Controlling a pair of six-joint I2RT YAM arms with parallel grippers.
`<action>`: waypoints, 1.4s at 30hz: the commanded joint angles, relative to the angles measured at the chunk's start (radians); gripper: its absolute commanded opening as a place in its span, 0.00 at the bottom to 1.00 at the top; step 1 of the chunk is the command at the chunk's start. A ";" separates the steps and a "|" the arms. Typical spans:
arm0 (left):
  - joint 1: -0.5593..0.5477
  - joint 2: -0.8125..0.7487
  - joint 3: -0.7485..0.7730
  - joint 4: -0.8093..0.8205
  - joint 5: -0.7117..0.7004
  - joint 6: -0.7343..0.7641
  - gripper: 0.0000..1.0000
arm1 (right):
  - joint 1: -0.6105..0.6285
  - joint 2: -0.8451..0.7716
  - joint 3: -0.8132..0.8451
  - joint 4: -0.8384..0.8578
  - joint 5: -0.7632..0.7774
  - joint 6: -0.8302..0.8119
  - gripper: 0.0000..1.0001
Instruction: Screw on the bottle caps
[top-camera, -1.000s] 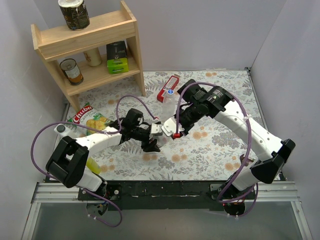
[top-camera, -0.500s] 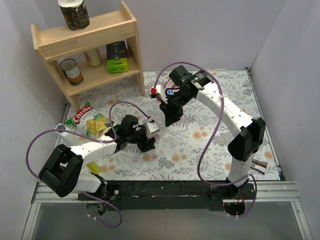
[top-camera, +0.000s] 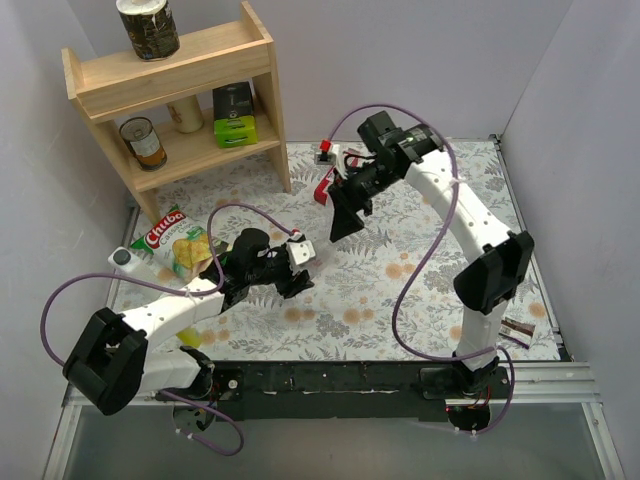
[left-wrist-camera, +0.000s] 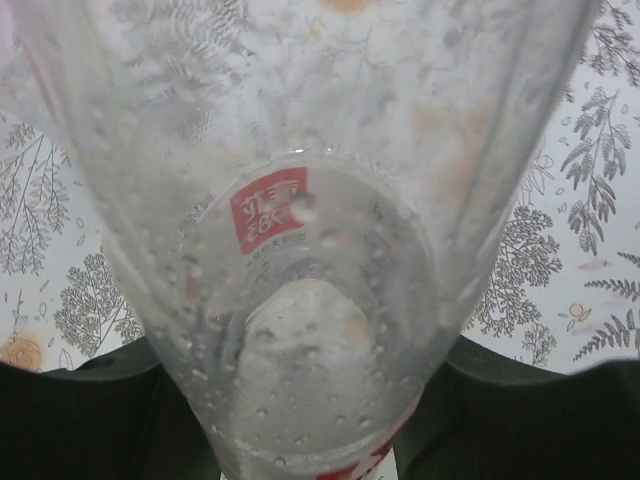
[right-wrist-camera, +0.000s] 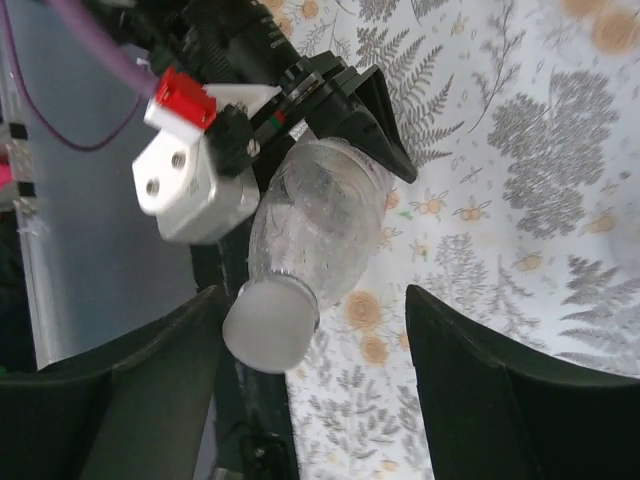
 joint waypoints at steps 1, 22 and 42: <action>-0.008 -0.051 0.020 -0.115 0.185 0.187 0.00 | -0.076 -0.196 -0.032 -0.023 -0.052 -0.325 0.78; 0.001 0.029 0.152 -0.267 0.313 0.319 0.00 | 0.141 -0.487 -0.419 0.163 0.111 -0.906 0.67; 0.001 0.075 0.171 -0.227 0.317 0.242 0.00 | 0.210 -0.451 -0.341 -0.020 0.055 -1.056 0.60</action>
